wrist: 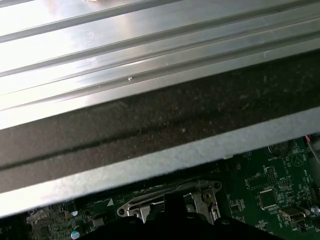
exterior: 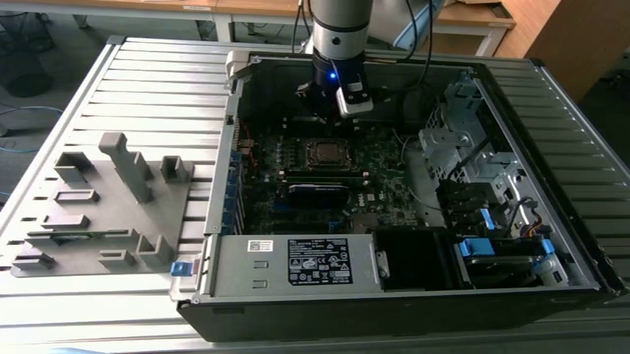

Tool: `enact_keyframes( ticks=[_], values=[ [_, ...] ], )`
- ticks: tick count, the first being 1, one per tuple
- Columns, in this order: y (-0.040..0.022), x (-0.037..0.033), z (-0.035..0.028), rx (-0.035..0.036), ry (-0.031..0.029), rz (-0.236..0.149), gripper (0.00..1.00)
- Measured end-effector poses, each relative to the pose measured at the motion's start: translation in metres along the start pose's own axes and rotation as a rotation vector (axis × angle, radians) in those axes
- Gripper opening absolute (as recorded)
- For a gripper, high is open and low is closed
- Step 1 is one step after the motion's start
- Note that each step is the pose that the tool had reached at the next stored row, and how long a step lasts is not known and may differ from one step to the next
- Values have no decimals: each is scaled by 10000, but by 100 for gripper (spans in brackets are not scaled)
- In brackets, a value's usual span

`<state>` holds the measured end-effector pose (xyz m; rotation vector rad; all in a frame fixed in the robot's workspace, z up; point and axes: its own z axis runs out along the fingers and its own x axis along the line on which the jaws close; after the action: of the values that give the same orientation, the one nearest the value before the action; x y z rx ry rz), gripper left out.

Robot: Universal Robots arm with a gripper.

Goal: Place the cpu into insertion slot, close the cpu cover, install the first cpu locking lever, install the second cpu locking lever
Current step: 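Install the first cpu locking lever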

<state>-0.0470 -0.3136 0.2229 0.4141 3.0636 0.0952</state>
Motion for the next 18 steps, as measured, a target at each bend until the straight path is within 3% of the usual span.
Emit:
enact_keyframes(
  ticks=[4, 8, 18],
  values=[
    [-10, -2, -1, 49, -3, -189, 11],
    [-22, -6, -2, 155, -20, -374, 11],
    [-180, -50, -10, 154, -18, -422, 11]
  ],
)
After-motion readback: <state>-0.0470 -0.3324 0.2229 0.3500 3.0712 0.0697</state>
